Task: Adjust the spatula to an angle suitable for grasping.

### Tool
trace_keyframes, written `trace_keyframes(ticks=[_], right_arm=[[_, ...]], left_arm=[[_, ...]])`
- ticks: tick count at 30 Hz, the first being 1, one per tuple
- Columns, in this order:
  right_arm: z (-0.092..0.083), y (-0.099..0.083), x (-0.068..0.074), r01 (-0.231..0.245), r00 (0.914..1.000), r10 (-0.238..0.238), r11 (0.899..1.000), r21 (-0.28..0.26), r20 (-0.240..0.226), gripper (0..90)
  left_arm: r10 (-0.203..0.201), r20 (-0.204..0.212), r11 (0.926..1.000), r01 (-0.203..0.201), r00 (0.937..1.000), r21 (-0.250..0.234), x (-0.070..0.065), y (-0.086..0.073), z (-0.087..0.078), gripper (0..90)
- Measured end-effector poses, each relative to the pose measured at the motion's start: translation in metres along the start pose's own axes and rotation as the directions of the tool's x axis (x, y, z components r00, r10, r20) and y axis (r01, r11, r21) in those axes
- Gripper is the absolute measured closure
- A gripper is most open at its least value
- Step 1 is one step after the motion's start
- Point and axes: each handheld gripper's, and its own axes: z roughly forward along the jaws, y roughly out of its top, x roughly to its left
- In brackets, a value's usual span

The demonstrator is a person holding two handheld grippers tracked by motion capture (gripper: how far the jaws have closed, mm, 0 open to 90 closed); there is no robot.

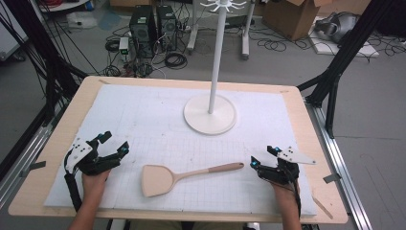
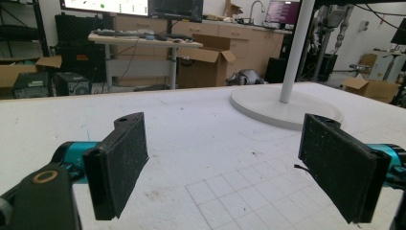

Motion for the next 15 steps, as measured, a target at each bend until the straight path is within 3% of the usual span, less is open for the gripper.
trace_keyframes(ticks=[4, 15], right_arm=[[-0.003, -0.001, -0.001, -0.007, 0.9993, 0.007, 1.0, -0.014, 0.037, 20.6], [-0.011, 0.001, -0.001, 0.009, 0.9985, -0.008, 1.0, -0.015, 0.055, 20.7]], left_arm=[[0.002, 0.002, 1.0, -0.002, 1.0, -0.002, 0.0, 0.0, 0.0, 17.4], [0.007, -0.012, 1.0, -0.007, 0.9999, 0.002, -0.001, 0.001, 0.001, 17.4]])
